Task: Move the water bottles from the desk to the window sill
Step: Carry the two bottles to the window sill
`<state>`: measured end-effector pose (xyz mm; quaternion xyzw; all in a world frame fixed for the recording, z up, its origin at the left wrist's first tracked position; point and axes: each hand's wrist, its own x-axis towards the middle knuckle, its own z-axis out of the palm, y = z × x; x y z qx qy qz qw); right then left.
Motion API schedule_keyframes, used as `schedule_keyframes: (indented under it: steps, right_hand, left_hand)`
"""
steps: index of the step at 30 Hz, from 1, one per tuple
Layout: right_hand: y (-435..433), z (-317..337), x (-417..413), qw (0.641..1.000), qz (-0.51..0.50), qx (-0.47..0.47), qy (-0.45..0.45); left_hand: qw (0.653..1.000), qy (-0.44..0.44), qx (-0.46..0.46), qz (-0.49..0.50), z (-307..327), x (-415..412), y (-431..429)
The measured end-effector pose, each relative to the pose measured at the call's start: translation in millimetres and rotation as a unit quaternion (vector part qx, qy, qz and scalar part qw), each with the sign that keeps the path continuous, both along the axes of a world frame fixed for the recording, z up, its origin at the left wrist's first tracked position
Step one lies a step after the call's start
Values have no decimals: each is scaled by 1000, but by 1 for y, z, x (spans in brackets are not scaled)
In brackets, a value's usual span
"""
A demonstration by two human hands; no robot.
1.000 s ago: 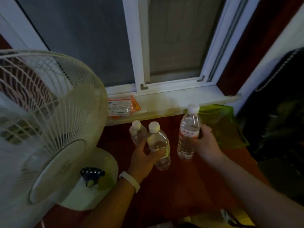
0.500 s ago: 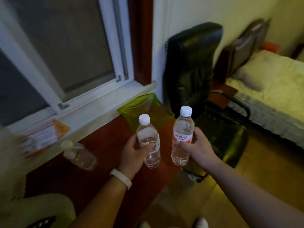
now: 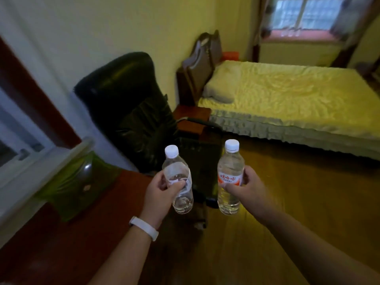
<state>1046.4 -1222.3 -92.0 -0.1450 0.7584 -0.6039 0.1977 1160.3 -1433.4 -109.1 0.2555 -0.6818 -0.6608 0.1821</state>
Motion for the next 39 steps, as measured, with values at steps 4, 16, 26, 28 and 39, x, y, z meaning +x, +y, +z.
schedule_keyframes:
  steps: [4,16,26,28,39]
  right_hand:
    - [73,2,-41,998,-64,-20,-2]
    - [247,-3,-113,969,-243,-38,-22]
    - [315,-33,-198,928,-371,-9,-31]
    - [321,-37,-226,920,-391,-2,-33]
    - [346,-21,-363,880,-474,21,-30]
  left_hand:
    - [997,-7,-30,-68,3,-63,64]
    - [967,-12,-8,-254,7,-224,215]
    - [918,-17,10,-396,-25,-379,283]
    - [909,-25,26,-416,-32,-417,292]
    - [857,-27,6,-515,-31,-605,339]
